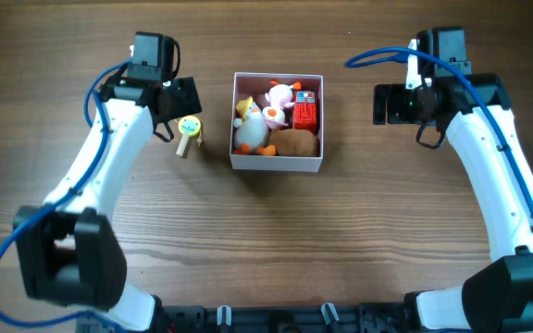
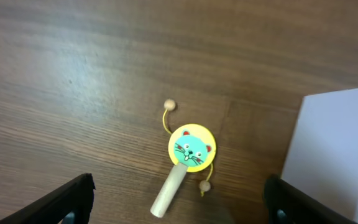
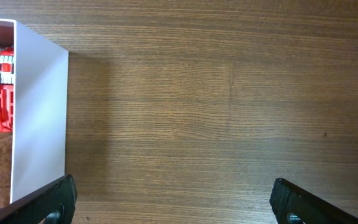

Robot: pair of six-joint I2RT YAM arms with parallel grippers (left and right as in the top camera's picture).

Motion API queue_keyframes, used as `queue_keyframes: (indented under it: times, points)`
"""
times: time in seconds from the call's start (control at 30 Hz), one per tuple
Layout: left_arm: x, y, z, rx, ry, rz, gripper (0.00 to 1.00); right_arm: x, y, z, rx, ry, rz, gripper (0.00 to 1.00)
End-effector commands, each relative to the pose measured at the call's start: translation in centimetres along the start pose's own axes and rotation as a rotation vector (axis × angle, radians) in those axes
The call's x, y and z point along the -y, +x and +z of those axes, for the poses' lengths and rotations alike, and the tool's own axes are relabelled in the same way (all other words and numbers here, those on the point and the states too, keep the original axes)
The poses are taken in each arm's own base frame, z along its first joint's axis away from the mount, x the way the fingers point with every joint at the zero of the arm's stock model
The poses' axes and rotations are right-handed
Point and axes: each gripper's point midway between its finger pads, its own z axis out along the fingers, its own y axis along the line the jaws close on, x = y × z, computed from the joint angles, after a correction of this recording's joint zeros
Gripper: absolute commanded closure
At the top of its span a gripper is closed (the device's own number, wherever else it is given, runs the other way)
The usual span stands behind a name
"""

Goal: Pack container
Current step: 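Move the left gripper back to the yellow cat-face rattle, then grasp the rattle handle with the left gripper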

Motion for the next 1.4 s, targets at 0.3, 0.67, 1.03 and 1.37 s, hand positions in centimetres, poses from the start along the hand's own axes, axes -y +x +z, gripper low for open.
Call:
queue_keyframes:
  times: [0.3,0.67,1.03,1.37]
  points:
    - [-0.9,6.1,3.7,-0.262,-0.036,0.132,0.20,0.3,-0.8,-1.0,0.038,0.012,0.021,0.00]
    - [-0.9,8.5,6.4,-0.287,0.028,0.414,0.06,0.3,-0.8,-1.0,0.038,0.012,0.021,0.00]
    - [-0.4,7.7,7.9,-0.228,0.039,0.418,0.14,0.3,-0.8,-1.0,0.038,0.012,0.021,0.01]
    - [-0.9,8.0,8.2,-0.228,0.016,0.420,0.16,0.3,-0.8,-1.0,0.038,0.012,0.021,0.00]
